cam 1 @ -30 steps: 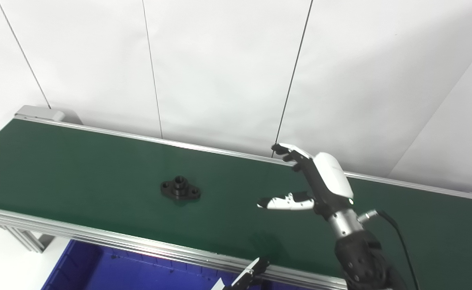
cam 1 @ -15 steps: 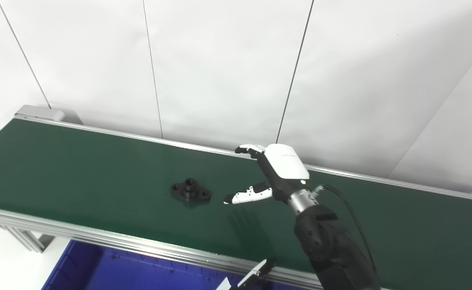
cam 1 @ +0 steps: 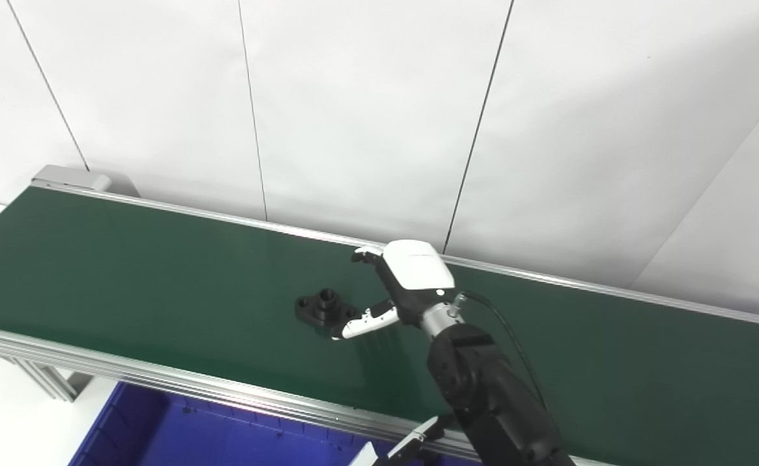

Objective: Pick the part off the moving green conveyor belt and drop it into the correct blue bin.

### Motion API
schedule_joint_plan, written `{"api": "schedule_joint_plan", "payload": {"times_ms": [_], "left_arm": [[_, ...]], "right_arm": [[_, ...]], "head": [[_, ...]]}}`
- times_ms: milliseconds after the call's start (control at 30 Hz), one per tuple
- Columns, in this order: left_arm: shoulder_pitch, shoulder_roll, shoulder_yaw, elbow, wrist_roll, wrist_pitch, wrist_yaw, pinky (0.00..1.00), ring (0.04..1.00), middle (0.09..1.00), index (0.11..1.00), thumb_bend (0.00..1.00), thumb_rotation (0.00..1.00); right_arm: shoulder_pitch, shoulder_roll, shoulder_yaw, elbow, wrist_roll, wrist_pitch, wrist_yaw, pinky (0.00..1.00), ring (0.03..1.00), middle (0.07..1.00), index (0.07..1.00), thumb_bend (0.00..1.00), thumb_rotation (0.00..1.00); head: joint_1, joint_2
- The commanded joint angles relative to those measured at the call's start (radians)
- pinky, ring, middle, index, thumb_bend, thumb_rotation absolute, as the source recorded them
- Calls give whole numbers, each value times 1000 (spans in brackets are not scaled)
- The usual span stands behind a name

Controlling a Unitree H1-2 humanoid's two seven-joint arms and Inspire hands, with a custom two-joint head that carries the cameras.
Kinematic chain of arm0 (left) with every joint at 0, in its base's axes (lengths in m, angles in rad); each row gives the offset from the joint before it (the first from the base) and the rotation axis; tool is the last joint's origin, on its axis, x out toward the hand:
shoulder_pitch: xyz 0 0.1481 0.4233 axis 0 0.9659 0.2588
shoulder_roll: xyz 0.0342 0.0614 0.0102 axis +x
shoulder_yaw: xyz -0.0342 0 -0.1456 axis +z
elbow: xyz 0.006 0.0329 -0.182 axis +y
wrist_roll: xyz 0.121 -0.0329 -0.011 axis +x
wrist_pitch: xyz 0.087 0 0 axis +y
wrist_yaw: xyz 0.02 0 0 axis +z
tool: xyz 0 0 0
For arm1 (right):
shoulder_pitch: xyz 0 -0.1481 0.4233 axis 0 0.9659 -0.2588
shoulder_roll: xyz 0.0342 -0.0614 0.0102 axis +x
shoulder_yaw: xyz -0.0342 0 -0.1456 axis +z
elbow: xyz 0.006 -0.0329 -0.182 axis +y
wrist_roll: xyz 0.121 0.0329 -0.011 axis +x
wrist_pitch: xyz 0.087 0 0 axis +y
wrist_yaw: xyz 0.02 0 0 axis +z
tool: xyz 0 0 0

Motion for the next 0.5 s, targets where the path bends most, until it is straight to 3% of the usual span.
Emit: {"api": "schedule_joint_plan", "payload": {"times_ms": [0,467], "left_arm": [[20,-102,-66,-28,7,-31,7,822,929,957,941,886,798],[50,-129,-88,-75,50,1,15,798,923,958,944,904,818]], "right_arm": [[-58,12,6,4,-10,14,-31,515,686,784,784,1000,567],[-98,17,64,114,-15,18,-27,507,664,767,790,1000,568]], "head": [[7,-2],[39,13]]}}
